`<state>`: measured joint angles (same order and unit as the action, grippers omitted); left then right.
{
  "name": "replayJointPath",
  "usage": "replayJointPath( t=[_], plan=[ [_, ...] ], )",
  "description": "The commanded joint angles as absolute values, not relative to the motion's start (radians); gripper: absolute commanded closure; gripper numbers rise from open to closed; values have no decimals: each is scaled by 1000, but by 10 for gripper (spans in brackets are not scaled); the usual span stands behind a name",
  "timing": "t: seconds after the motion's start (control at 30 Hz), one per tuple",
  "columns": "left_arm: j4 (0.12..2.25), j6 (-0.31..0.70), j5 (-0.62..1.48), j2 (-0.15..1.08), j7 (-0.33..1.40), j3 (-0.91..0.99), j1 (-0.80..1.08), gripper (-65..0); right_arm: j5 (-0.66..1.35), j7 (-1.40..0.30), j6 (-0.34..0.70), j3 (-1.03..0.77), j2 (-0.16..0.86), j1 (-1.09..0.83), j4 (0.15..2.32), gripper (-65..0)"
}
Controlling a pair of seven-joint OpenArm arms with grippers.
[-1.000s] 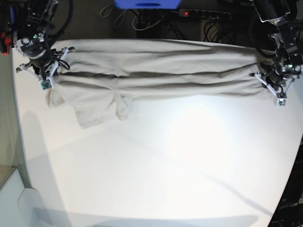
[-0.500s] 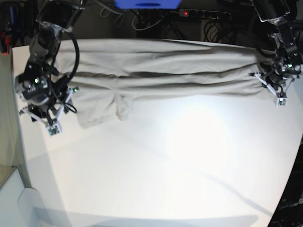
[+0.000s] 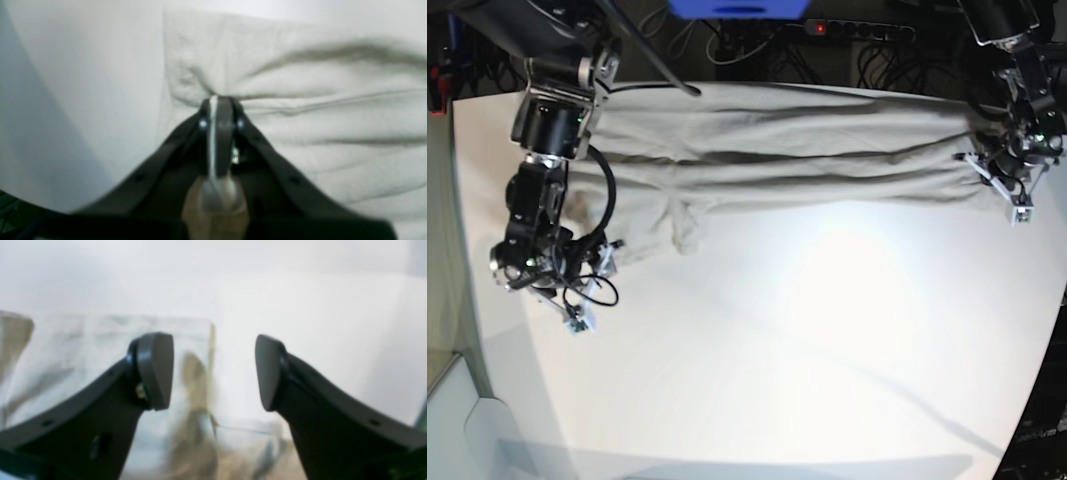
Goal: Layout the t-shirt on the table in an organized manner, then fold the t-shirt properly
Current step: 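Release the right gripper and regrasp the strip end nearby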
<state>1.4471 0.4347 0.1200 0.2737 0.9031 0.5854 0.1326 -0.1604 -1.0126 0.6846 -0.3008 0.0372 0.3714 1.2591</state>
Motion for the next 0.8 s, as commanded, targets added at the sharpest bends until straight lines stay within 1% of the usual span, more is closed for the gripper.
replayJointPath(
  t=[0.0,0.13,0.2,0.27,0.3,0.33,0.4,0.43,0.53,0.6,0.77],
  plan=[
    [1455,433,114,283,921,587,131,-6,-154,-997,698,-302,45,397,1256,-388],
    [1455,433,114,283,921,588,131,-6,-153,-978,698,-302,44,389,1205,-384],
    [1455,433,114,283,921,588,131,-6,-153,-946,698,-302,44,367,1198,-351],
    [1455,433,114,283,921,588,131,-6,-153,-926,698,-302,42,344,1199,-279],
    [1455,433,114,282,921,588,131,-6,-153,-920,698,-302,42,338,1199,-231],
    [1455,433,114,277,921,588,131,-6,-151,-915,698,-302,42,337,1199,-173],
    [1455,433,108,266,918,588,131,-6,-151,-917,698,-302,42,335,1207,-29],
    [1455,433,107,265,918,588,131,-6,-151,-921,698,-302,42,334,1214,0],
    [1455,433,110,263,918,588,131,-6,-151,-926,698,-302,42,315,1316,-14],
    [1455,433,113,263,917,588,131,-6,-151,-957,698,-302,42,285,1409,0],
    [1455,433,113,263,917,588,131,-6,-151,-1106,698,-302,24,191,1721,0]
  ],
)
